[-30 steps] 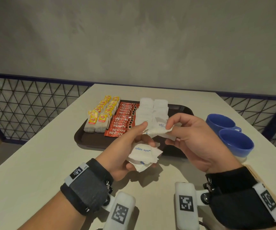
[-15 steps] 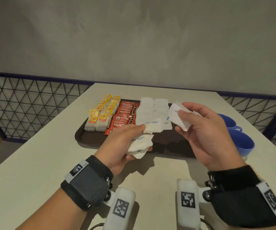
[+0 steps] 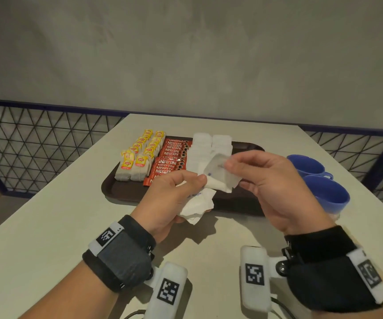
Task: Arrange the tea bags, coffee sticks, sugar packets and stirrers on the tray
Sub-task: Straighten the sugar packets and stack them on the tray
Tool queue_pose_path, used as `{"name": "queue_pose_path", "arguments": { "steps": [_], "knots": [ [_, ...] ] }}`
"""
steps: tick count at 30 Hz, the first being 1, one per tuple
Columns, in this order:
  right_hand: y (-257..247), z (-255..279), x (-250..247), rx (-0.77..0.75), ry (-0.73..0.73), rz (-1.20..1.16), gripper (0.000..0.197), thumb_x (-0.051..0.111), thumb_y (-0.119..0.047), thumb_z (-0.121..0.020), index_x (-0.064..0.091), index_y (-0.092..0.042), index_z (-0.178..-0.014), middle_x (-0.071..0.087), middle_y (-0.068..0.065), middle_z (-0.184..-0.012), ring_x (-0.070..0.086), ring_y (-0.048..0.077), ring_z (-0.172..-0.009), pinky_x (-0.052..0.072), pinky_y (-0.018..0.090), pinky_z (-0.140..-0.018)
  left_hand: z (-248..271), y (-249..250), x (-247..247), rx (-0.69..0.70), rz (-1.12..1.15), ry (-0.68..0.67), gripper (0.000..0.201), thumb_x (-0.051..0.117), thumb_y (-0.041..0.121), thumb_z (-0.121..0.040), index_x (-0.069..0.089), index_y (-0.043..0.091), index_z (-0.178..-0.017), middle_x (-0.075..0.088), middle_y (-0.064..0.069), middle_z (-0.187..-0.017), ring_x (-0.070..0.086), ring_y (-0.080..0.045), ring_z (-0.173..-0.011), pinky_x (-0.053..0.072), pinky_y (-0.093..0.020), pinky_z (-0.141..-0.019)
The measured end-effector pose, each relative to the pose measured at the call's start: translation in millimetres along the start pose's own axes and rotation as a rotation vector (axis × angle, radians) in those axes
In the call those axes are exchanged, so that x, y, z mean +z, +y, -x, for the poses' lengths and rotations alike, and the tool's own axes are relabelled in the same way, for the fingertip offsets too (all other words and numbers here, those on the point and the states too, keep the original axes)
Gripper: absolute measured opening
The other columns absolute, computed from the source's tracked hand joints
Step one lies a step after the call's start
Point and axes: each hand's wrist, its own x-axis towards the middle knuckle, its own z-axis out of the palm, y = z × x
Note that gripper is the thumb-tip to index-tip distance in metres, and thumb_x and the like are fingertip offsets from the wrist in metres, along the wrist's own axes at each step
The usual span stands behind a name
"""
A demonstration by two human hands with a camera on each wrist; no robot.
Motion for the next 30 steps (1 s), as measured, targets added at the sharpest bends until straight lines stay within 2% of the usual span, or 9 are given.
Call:
{"name": "queue_pose_path", "arguments": {
  "steps": [4, 6, 9, 14, 17, 20, 23, 26, 30],
  "knots": [
    [4.1, -2.1, -0.4, 0.04, -0.047, 0.065, 0.013, 0.075, -0.01, -0.087, 0.074, -0.003, -0.098, 0.078, 0.013, -0.102, 0.073, 0.032, -0.102, 0.061, 0.042, -0.091, 2.2, 0.1, 3.1, 0.035, 0.014, -0.037, 0.024, 0.076, 0.037, -0.079, 0.078, 0.018, -0.093, 0.069, -0.031, -0.109, 0.06, -0.04, -0.085, 0.037, -0.048, -0.07],
    [3.4, -3.4, -3.4, 0.097, -0.098, 0.034, 0.016, 0.071, -0.009, -0.091, 0.07, 0.001, -0.104, 0.078, 0.014, -0.104, 0.074, 0.032, -0.102, 0.064, 0.036, -0.081, 2.3, -0.8, 2.2, 0.044, 0.019, -0.038, 0.028, 0.075, 0.038, -0.08, 0.078, 0.016, -0.098, 0.069, -0.031, -0.11, 0.059, -0.042, -0.087, 0.033, -0.051, -0.077],
    [5.3, -3.3, -2.7, 0.134, -0.115, 0.077, 0.013, 0.07, -0.012, -0.093, 0.068, -0.003, -0.103, 0.077, 0.015, -0.102, 0.073, 0.035, -0.091, 0.062, 0.041, -0.075, 0.4, -2.4, 0.7, 0.044, 0.027, -0.036, 0.027, 0.073, 0.037, -0.088, 0.077, 0.015, -0.104, 0.072, -0.028, -0.109, 0.06, -0.046, -0.09, 0.032, -0.052, -0.078],
    [8.3, -1.8, -0.5, 0.067, -0.091, 0.201, 0.006, 0.071, -0.011, -0.094, 0.069, -0.006, -0.097, 0.074, 0.018, -0.095, 0.064, 0.019, -0.069, 0.056, 0.032, -0.061, 2.2, 0.0, 1.7, 0.036, 0.028, -0.061, 0.034, 0.072, 0.047, -0.089, 0.079, 0.016, -0.099, 0.072, -0.027, -0.107, 0.061, -0.04, -0.085, 0.036, -0.038, -0.062],
    [8.6, -0.1, 0.4, -0.006, -0.089, 0.324, 0.007, 0.072, -0.015, -0.094, 0.069, -0.013, -0.1, 0.074, 0.02, -0.087, 0.066, 0.031, -0.066, 0.062, 0.039, -0.062, 3.1, 0.7, 3.6, 0.031, 0.008, -0.04, 0.027, 0.076, 0.034, -0.081, 0.079, 0.013, -0.098, 0.074, -0.025, -0.098, 0.063, -0.033, -0.075, 0.043, -0.03, -0.058],
    [6.7, 0.5, 1.7, 0.005, -0.076, 0.375, 0.016, 0.072, -0.02, -0.094, 0.065, -0.021, -0.108, 0.076, 0.01, -0.079, 0.072, 0.04, -0.078, 0.063, 0.043, -0.064, 2.1, -1.4, 3.6, 0.016, 0.003, -0.028, 0.022, 0.076, 0.025, -0.085, 0.078, 0.008, -0.099, 0.072, -0.029, -0.104, 0.062, -0.033, -0.075, 0.042, -0.029, -0.059],
    [3.3, 1.0, 0.7, 0.041, -0.064, 0.347, 0.015, 0.075, -0.025, -0.092, 0.07, -0.02, -0.106, 0.077, 0.007, -0.086, 0.07, 0.035, -0.075, 0.061, 0.034, -0.06, 0.4, -2.4, 2.6, 0.013, 0.008, -0.015, 0.019, 0.074, 0.024, -0.088, 0.078, 0.009, -0.099, 0.075, -0.023, -0.099, 0.065, -0.029, -0.07, 0.043, -0.029, -0.056],
    [2.1, 0.6, -2.1, 0.086, -0.11, 0.336, 0.017, 0.077, -0.022, -0.089, 0.075, -0.015, -0.104, 0.075, 0.014, -0.096, 0.067, 0.02, -0.069, 0.056, 0.028, -0.058, 0.1, -0.9, 0.9, 0.016, 0.016, 0.005, 0.016, 0.073, 0.023, -0.09, 0.078, 0.01, -0.098, 0.075, -0.014, -0.09, 0.064, -0.017, -0.057, 0.041, -0.02, -0.044],
    [-0.6, 0.5, -7.5, 0.132, -0.131, 0.317, 0.023, 0.076, -0.011, -0.089, 0.071, -0.01, -0.112, 0.076, 0.016, -0.098, 0.067, 0.016, -0.067, 0.053, 0.027, -0.056, 0.2, -0.8, 0.6, 0.0, 0.043, 0.002, 0.018, 0.073, 0.025, -0.091, 0.079, 0.012, -0.102, 0.076, -0.019, -0.104, 0.067, -0.024, -0.076, 0.045, -0.03, -0.059]
  ]
}}
